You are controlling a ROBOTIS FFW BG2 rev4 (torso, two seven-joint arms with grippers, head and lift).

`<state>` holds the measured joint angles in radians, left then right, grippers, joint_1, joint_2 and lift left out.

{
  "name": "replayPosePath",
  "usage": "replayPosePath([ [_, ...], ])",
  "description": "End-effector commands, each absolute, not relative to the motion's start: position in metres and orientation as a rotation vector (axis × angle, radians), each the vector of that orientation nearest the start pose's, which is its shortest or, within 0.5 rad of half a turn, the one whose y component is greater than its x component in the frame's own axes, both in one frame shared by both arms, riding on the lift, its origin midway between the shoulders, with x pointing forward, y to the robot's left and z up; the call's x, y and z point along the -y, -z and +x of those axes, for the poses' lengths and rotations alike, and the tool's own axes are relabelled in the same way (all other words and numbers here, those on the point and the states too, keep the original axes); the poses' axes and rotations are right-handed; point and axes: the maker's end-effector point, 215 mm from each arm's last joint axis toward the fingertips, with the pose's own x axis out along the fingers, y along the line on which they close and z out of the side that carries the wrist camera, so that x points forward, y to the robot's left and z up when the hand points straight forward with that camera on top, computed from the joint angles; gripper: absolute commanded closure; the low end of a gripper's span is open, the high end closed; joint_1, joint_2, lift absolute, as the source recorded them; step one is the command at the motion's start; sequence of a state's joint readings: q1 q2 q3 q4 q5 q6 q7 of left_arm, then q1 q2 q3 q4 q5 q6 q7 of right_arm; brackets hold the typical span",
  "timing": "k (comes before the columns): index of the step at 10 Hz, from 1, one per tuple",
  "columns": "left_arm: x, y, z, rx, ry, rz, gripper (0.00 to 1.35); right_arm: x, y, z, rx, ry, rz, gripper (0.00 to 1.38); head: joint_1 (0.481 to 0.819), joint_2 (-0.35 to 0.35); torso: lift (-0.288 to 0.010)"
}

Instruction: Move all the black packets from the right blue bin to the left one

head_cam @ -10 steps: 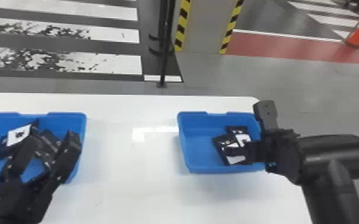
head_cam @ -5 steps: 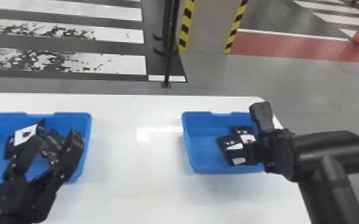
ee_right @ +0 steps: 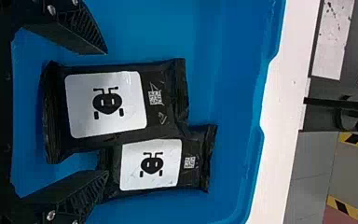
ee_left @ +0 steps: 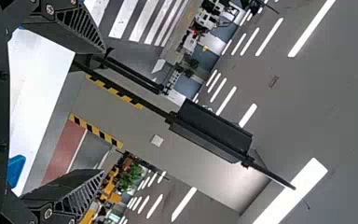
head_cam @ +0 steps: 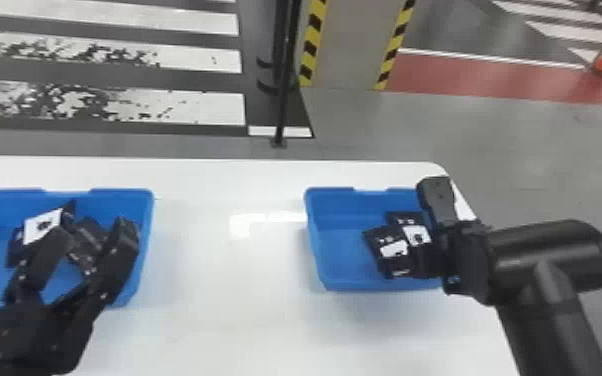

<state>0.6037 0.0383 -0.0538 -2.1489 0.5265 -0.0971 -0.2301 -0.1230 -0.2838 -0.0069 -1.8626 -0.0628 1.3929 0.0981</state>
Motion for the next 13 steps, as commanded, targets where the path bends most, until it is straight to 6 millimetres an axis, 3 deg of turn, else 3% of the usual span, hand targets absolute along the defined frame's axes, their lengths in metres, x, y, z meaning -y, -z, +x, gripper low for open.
replayPosePath([
  [1,-0.173,0.275,0.411,0.115,0.257,-0.518,0.12,0.342,0.466,0.493,-0.983,0.035,-0.15,0.15,0.695,-0.207,-0.14],
  [2,-0.173,0.276,0.411,0.113,0.256,-0.518,0.12,0.341,0.471,0.492,-0.995,0.032,-0.142,0.34,0.695,-0.208,-0.14],
  [3,-0.173,0.278,0.411,0.11,0.256,-0.519,0.12,0.34,0.473,0.493,-1.003,0.028,-0.134,0.62,0.695,-0.208,-0.14],
  [4,-0.173,0.278,0.411,0.11,0.256,-0.519,0.12,0.34,0.476,0.49,-1.018,0.028,-0.136,0.65,0.695,-0.206,-0.14],
  [6,-0.173,0.279,0.41,0.108,0.256,-0.517,0.12,0.336,0.471,0.491,-1.012,0.024,-0.157,1.17,0.695,-0.204,-0.14],
  [9,-0.175,0.278,0.411,0.117,0.252,-0.515,0.13,0.327,0.462,0.501,-0.926,-0.003,-0.15,1.15,0.695,-0.197,-0.14],
  [11,-0.175,0.274,0.411,0.133,0.252,-0.516,0.13,0.323,0.431,0.514,-0.746,-0.022,-0.085,1.15,0.695,-0.185,-0.14],
  [13,-0.175,0.272,0.411,0.137,0.252,-0.516,0.13,0.28,0.384,0.539,-0.53,-0.199,0.046,1.15,0.695,-0.162,-0.14],
])
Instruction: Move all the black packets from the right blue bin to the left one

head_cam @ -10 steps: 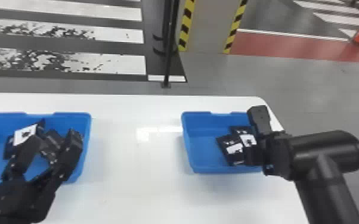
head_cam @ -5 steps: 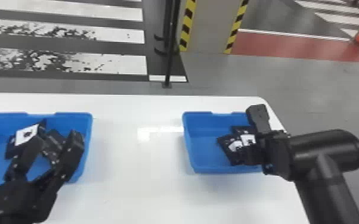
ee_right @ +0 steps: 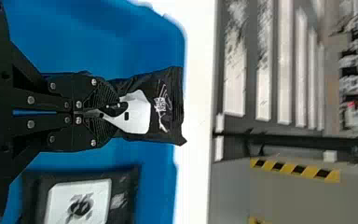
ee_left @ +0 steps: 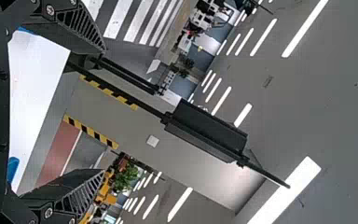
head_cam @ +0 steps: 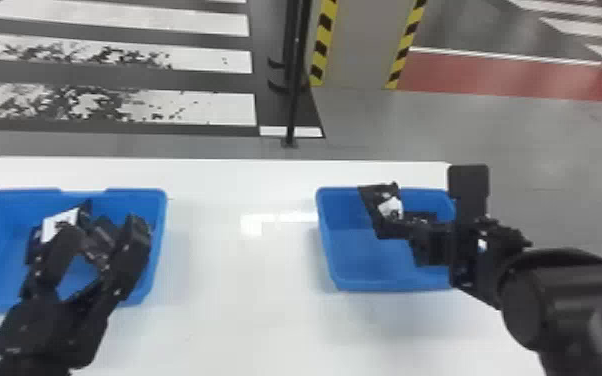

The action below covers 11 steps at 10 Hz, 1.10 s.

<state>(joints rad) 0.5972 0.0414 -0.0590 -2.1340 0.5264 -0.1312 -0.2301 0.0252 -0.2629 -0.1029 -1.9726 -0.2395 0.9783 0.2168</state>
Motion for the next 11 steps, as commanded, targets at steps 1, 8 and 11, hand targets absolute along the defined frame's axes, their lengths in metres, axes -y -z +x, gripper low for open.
replayPosePath([
  [1,-0.172,0.271,0.412,0.141,0.256,-0.519,0.13,0.248,0.354,0.555,-0.417,-0.354,0.113,1.15,0.695,-0.147,-0.14],
  [8,-0.146,0.28,0.427,0.099,0.311,-0.538,0.12,-0.001,0.321,0.443,-0.448,-1.162,0.496,1.15,0.695,0.154,-0.14],
  [11,-0.138,0.279,0.43,0.091,0.328,-0.532,0.12,-0.02,0.31,0.429,-0.452,-1.222,0.514,1.15,0.695,0.196,-0.14],
])
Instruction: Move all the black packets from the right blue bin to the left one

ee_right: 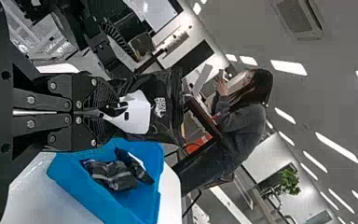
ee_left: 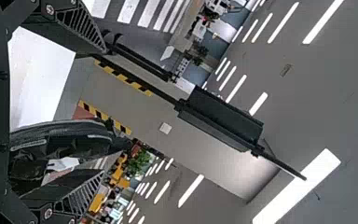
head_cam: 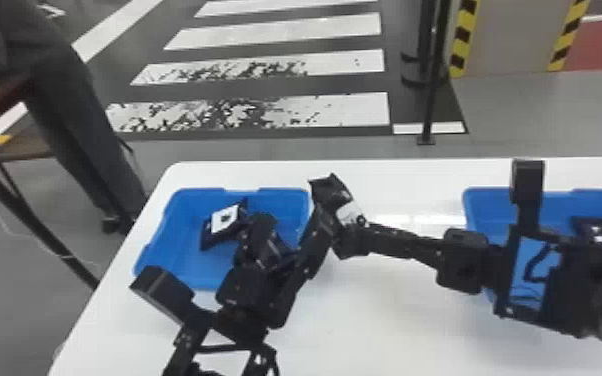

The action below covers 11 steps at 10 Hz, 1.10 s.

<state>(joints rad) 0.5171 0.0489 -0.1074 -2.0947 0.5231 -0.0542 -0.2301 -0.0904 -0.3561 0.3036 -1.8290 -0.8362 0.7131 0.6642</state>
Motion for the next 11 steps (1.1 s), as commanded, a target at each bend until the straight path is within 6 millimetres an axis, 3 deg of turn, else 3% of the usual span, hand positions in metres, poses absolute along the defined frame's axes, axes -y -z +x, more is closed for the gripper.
replayPosePath([
  [1,-0.136,0.278,0.429,0.095,0.332,-0.536,0.12,-0.026,0.31,0.427,-0.457,-1.234,0.518,1.15,0.695,0.199,-0.14],
  [4,-0.124,0.272,0.429,0.102,0.358,-0.544,0.13,-0.042,0.309,0.42,-0.477,-1.278,0.518,1.15,0.695,0.216,-0.14],
  [5,-0.12,0.277,0.429,0.082,0.367,-0.544,0.2,-0.046,0.31,0.417,-0.483,-1.289,0.523,1.15,0.695,0.218,-0.14],
  [7,-0.122,0.281,0.43,0.073,0.347,-0.511,1.03,-0.05,0.311,0.416,-0.491,-1.298,0.529,1.15,0.695,0.219,-0.14],
  [8,-0.124,0.283,0.431,0.066,0.333,-0.506,1.22,-0.049,0.312,0.418,-0.493,-1.293,0.528,1.15,0.695,0.224,-0.14],
  [11,-0.127,0.277,0.431,0.09,0.326,-0.469,1.21,-0.047,0.308,0.423,-0.483,-1.292,0.539,1.15,0.695,0.226,-0.14],
])
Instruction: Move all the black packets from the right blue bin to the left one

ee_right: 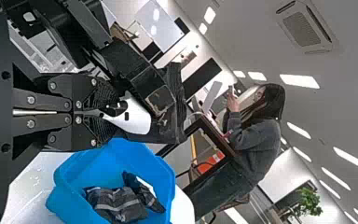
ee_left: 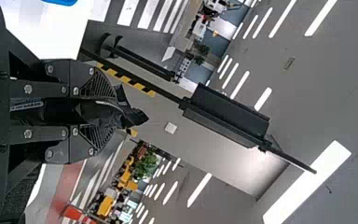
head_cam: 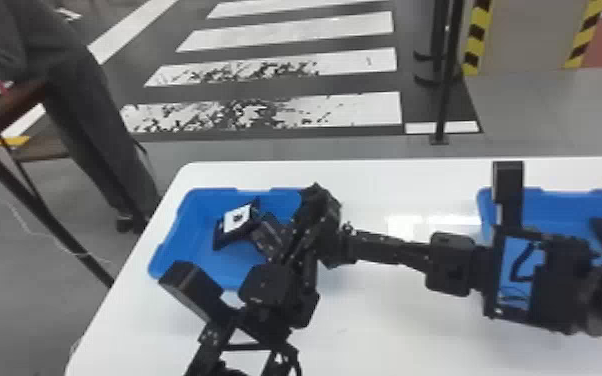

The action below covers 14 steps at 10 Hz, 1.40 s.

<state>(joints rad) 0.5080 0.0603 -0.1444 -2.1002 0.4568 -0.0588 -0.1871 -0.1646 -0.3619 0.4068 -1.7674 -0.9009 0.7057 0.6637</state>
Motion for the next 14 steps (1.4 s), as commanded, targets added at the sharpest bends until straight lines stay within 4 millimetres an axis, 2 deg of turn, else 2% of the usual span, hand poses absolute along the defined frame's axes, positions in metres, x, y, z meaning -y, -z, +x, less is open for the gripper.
replayPosePath([
  [1,-0.13,0.275,0.43,0.101,0.316,-0.469,1.21,-0.047,0.306,0.425,-0.476,-1.291,0.54,1.14,0.695,0.227,-0.14],
  [2,-0.13,0.272,0.431,0.11,0.315,-0.473,1.21,-0.047,0.307,0.425,-0.479,-1.289,0.546,0.83,0.695,0.228,-0.14],
  [3,-0.131,0.271,0.43,0.113,0.314,-0.473,1.21,-0.045,0.312,0.426,-0.487,-1.28,0.547,0.21,0.695,0.229,-0.14],
  [4,-0.132,0.271,0.43,0.113,0.312,-0.472,1.21,-0.044,0.317,0.427,-0.501,-1.276,0.536,0.0,0.695,0.228,-0.14],
  [5,-0.132,0.271,0.43,0.113,0.312,-0.474,1.21,-0.044,0.317,0.427,-0.499,-1.276,0.531,0.05,0.695,0.228,-0.14],
  [6,-0.134,0.27,0.431,0.117,0.309,-0.469,1.21,-0.043,0.316,0.427,-0.501,-1.276,0.552,0.32,0.695,0.227,-0.14],
  [7,-0.145,0.269,0.437,0.126,0.28,-0.419,1.21,-0.043,0.317,0.427,-0.5,-1.274,0.578,0.5,0.695,0.227,-0.14],
  [8,-0.162,0.28,0.455,0.126,0.227,-0.305,1.21,-0.04,0.319,0.425,-0.508,-1.268,0.623,0.51,0.695,0.234,-0.14],
  [9,-0.183,0.308,0.482,0.115,0.176,-0.206,1.21,-0.039,0.32,0.424,-0.509,-1.264,0.655,0.49,0.695,0.249,-0.14],
  [10,-0.214,0.332,0.506,0.097,0.113,-0.078,1.21,-0.039,0.317,0.426,-0.497,-1.265,0.656,0.49,0.695,0.256,-0.14],
  [11,-0.245,0.349,0.522,0.094,0.045,0.047,1.21,-0.038,0.311,0.428,-0.477,-1.267,0.672,0.49,0.695,0.274,-0.14],
  [12,-0.267,0.363,0.528,0.098,-0.015,0.11,1.21,-0.033,0.307,0.433,-0.448,-1.256,0.678,0.5,0.695,0.304,-0.14],
  [13,-0.285,0.379,0.526,0.062,-0.062,0.127,1.09,-0.028,0.304,0.437,-0.438,-1.245,0.682,0.54,0.695,0.329,-0.14],
  [14,-0.292,0.388,0.523,0.036,-0.073,0.093,0.57,-0.021,0.305,0.442,-0.43,-1.229,0.664,0.5,0.695,0.337,-0.14],
])
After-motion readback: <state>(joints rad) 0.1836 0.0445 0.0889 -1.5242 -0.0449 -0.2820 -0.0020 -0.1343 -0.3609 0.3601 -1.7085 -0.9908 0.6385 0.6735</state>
